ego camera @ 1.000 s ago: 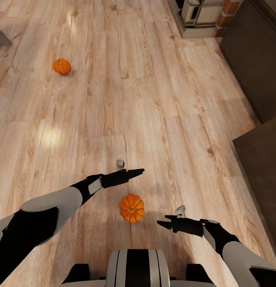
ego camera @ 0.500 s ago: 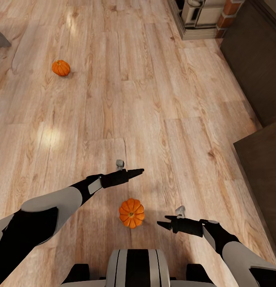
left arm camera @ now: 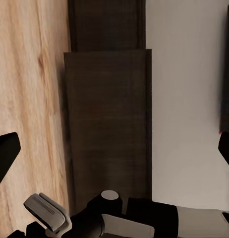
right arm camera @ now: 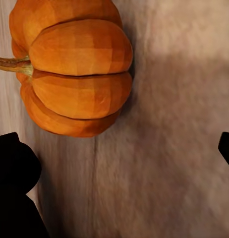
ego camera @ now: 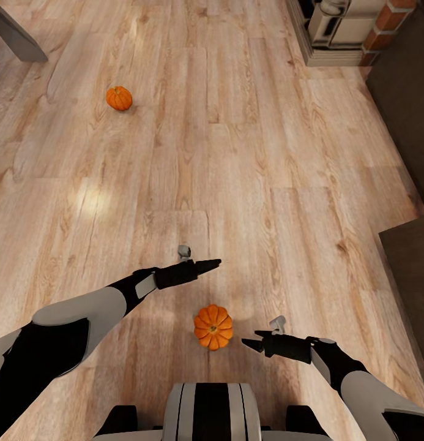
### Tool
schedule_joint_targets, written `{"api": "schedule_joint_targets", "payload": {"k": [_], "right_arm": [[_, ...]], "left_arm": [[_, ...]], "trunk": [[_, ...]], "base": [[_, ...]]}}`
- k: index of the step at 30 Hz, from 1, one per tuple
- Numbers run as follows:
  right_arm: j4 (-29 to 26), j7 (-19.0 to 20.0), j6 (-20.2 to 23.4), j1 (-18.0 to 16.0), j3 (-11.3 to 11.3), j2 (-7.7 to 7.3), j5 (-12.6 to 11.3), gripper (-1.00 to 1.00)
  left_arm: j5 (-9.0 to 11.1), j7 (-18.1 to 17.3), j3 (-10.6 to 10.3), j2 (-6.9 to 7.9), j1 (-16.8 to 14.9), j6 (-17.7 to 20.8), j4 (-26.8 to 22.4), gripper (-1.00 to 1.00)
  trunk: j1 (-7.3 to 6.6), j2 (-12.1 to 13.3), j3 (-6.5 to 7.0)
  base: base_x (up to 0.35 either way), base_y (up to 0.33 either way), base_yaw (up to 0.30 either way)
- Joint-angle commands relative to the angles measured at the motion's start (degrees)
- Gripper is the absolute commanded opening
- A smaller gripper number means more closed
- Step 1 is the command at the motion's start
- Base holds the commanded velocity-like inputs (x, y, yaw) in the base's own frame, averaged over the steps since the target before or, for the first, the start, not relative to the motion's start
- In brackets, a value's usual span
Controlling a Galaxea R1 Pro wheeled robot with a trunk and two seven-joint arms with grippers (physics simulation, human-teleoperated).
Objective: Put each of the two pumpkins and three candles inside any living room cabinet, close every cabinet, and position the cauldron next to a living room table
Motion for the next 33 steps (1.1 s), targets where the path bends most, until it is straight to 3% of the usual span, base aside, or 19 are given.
{"api": "schedule_joint_targets", "payload": {"k": [1, 12, 26, 33], "right_arm": [[0.02, 0.0, -0.01, 0.0, 0.0, 0.01, 0.0, 1.0], [0.0, -0.06, -0.02, 0.0, 0.0, 0.02, 0.04, 1.0], [0.0, -0.36, 0.2, 0.0, 0.37, 0.04, -0.04, 1.0], [0.0, -7.03, 0.25, 0.0, 0.34, 1.93, -0.22, 1.0]], "left_arm": [[0.0, -0.27, -0.02, 0.01, 0.0, 0.0, 0.01, 1.0], [0.0, -0.72, 0.0, 0.09, 0.0, 0.0, 0.06, 1.0], [0.0, -0.72, -0.04, 0.01, 0.0, 0.0, -0.02, 1.0], [0.0, -0.67, -0.04, -0.29, 0.0, -0.04, -0.02, 1.0]], "trunk": [[0.0, 0.0, 0.0], [0.0, 0.0, 0.0], [0.0, 0.0, -0.26], [0.0, 0.0, -0.27]], "base": [[0.0, 0.0, 0.012], [0.0, 0.0, 0.004], [0.0, 0.0, 0.138], [0.0, 0.0, 0.003]]}}
